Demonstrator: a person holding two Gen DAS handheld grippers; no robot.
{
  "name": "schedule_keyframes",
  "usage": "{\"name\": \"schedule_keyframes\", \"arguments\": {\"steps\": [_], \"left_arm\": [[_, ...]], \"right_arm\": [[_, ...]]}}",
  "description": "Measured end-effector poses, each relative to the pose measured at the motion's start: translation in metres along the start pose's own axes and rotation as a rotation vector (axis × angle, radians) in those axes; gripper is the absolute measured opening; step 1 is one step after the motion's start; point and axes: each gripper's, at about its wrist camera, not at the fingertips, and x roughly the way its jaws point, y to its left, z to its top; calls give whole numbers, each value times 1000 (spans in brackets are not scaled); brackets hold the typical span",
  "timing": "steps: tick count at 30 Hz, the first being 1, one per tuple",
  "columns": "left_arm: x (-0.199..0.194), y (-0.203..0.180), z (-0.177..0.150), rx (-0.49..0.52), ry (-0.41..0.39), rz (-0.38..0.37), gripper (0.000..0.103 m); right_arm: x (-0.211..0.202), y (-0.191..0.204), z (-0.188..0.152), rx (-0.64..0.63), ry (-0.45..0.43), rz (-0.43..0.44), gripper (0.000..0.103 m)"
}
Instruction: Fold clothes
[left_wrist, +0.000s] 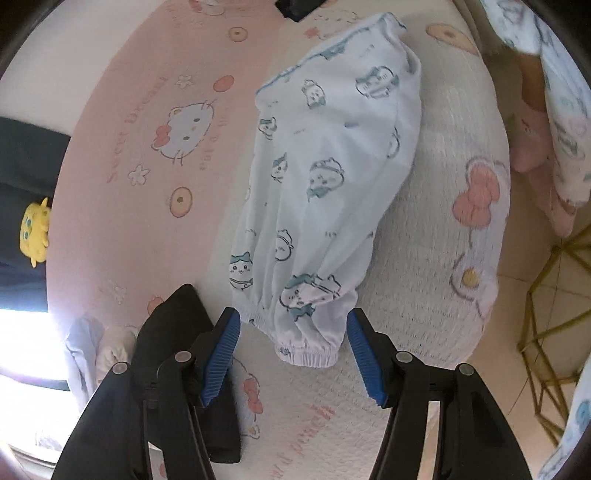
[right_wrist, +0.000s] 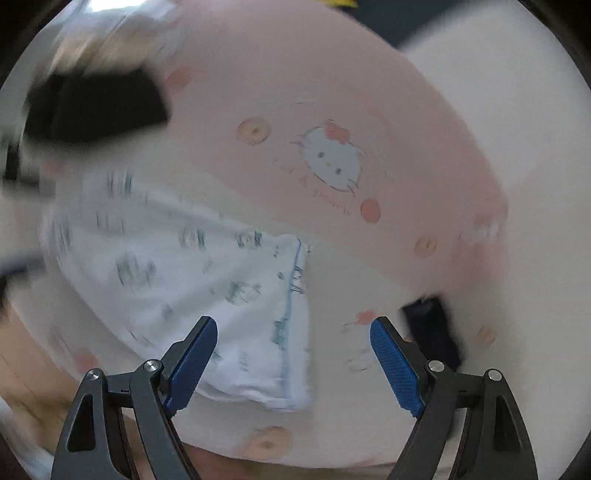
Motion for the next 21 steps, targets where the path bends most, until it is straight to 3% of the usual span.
{"name": "schedule_keyframes", "arguments": {"steps": [5,10,13,21], "left_arm": [[-7,-3,-2,41,-24,41,57],[-10,-8,-5,78,-71,63,57],[-5,-10,-4,73,-51,77,57],[4,-24,4,101,-56,59,58]], "right_arm": [[2,34,-20,-353,12,-45,85],[3,62,-49,-580,13,-36,85],[9,76,-62,-644,9,-33,85],[38,79,-73,-671,23,-6,85]]}}
